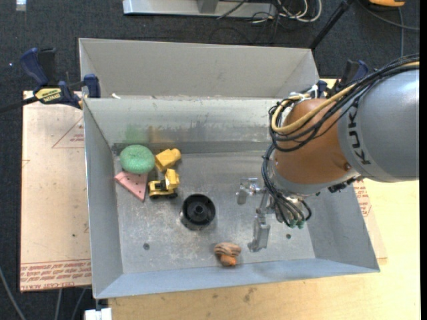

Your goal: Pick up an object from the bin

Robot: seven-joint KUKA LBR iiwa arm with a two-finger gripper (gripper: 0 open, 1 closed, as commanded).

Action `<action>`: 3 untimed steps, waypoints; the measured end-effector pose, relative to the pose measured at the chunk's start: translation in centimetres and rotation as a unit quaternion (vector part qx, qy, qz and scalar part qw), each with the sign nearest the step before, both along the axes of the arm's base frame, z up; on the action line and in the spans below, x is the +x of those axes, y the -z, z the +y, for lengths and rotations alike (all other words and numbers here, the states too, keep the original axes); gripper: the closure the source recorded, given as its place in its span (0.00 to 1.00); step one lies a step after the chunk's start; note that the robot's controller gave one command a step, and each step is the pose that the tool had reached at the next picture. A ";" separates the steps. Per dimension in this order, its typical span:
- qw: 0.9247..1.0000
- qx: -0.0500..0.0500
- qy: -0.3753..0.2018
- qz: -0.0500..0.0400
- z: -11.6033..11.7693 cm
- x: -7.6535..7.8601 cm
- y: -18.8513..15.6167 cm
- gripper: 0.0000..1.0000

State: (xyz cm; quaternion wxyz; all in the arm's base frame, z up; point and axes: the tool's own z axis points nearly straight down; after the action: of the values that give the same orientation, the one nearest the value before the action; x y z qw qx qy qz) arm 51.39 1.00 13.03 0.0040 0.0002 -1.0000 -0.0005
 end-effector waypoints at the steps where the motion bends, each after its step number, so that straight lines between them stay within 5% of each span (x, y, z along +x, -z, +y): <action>1: 1.000 0.000 0.000 -0.002 0.0 0.1 -0.3 0.00; 2: 1.000 0.000 0.000 -0.004 -0.9 0.7 -3.8 0.00; 3: 1.000 0.000 -0.001 -0.010 2.4 2.8 -0.5 0.00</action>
Offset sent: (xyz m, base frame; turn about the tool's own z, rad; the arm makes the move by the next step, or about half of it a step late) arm 0.0082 -0.0107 0.0438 -0.0007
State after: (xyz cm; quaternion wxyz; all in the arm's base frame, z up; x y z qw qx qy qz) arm 54.17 3.38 13.57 -0.0064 0.0011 -1.0000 -0.0002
